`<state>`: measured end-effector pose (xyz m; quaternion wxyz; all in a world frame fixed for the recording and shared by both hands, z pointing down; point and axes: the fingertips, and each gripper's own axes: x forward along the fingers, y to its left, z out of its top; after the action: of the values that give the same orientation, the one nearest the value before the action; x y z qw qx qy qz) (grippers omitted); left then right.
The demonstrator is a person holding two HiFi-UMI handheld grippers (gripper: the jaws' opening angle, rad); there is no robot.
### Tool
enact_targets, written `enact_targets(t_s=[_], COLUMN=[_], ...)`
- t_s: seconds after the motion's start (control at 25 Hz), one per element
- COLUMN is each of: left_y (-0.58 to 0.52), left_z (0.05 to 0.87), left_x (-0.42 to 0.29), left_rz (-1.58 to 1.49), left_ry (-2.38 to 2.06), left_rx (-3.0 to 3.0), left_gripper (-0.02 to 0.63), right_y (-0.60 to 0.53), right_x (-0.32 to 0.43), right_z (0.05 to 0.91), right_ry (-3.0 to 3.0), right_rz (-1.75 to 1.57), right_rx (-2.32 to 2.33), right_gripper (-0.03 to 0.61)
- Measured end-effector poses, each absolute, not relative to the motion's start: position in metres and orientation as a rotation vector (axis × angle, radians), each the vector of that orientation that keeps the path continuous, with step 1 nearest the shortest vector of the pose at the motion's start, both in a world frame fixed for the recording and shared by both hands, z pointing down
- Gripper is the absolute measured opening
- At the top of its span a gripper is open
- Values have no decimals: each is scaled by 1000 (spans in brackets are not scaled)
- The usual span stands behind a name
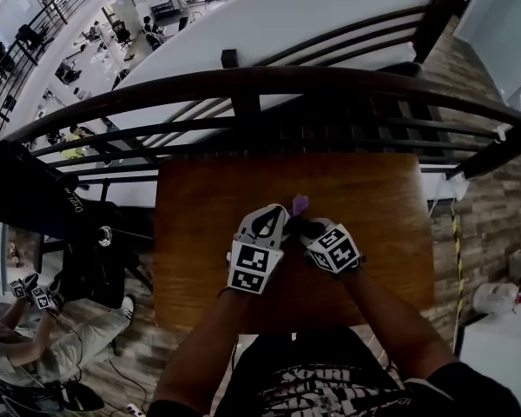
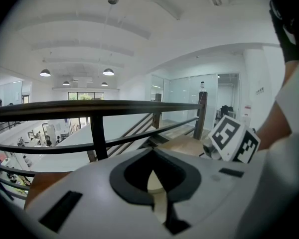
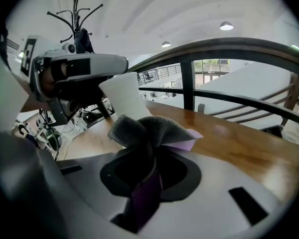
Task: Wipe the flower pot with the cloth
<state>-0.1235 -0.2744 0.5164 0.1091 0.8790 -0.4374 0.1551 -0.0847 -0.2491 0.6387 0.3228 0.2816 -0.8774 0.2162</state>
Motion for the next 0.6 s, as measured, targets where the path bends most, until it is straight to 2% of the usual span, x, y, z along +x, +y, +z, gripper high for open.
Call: enact_targets(t_s=[0.36, 0.6], left_y=[-273, -272], left_z=[517, 525], left_x=[-124, -112], left_rz=[454, 486], left_ry=[-1280, -1247], left_rx=[2588, 2596], left_gripper=[-2, -2], right_y=[-191, -190], right_x=[-140, -159], right_z=[638, 639], right_ry=[-2359, -2385], right_rz=[563, 542], right_rx=[561, 510], right_gripper=[60, 60])
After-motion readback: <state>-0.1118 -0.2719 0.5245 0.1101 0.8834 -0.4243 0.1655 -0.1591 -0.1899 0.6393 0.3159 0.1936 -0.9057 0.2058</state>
